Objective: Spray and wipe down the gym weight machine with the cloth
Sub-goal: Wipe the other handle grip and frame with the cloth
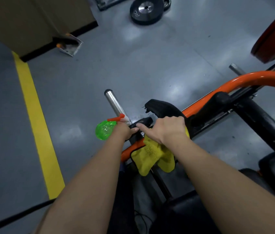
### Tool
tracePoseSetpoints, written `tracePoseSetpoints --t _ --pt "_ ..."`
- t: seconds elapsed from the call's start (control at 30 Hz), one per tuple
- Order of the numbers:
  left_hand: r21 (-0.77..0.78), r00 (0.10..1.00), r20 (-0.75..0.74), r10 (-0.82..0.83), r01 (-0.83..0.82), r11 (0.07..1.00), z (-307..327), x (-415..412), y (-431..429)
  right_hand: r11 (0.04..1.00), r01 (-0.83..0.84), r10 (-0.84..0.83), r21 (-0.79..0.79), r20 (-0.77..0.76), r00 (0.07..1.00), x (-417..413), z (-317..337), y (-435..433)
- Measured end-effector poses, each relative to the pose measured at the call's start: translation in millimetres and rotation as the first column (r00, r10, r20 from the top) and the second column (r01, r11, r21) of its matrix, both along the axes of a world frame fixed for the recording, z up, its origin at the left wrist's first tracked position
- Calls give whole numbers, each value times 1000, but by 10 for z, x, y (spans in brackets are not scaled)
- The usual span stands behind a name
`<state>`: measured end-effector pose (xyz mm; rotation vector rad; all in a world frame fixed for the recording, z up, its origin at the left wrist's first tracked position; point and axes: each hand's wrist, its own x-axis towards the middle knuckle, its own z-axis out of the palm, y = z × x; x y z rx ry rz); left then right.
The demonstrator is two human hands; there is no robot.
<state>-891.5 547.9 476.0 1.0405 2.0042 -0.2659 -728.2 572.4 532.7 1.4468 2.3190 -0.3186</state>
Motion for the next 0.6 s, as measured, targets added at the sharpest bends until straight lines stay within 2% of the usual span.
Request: tracePoseSetpoints --t 0.1,0.17,0.23,0.33,0.4,0.47,0.53,0.6 --pt "-1 999 -32 31 -31 1000 -35 25 -5 984 -153 162 95 -92 982 167 -43 -162" --pt "21 999 -40 25 -25 999 -23 15 -14 935 -342 353 92 -153 923 327 -48 -192" --pt "-3 999 -50 -8 8 1000 -18 -7 -7 871 -463 489 164 -207 847 485 -141 -195" --pt "-16 998 -36 -43 43 999 -25 -52 25 798 -496 597 343 -334 730 642 -293 -187" --pt "-15 997 -31 -68 68 998 -18 -76 34 782 -505 624 366 -434 651 680 -333 -105" --pt "-21 996 -9 -86 85 996 18 -108 29 826 -443 564 349 -471 679 629 -292 -48" --pt "-25 998 31 -62 63 998 61 -133 10 905 -310 414 291 -436 799 488 -196 -6" --pt "-15 998 54 -27 28 999 77 -145 2 973 -168 212 159 -321 923 315 -129 55"
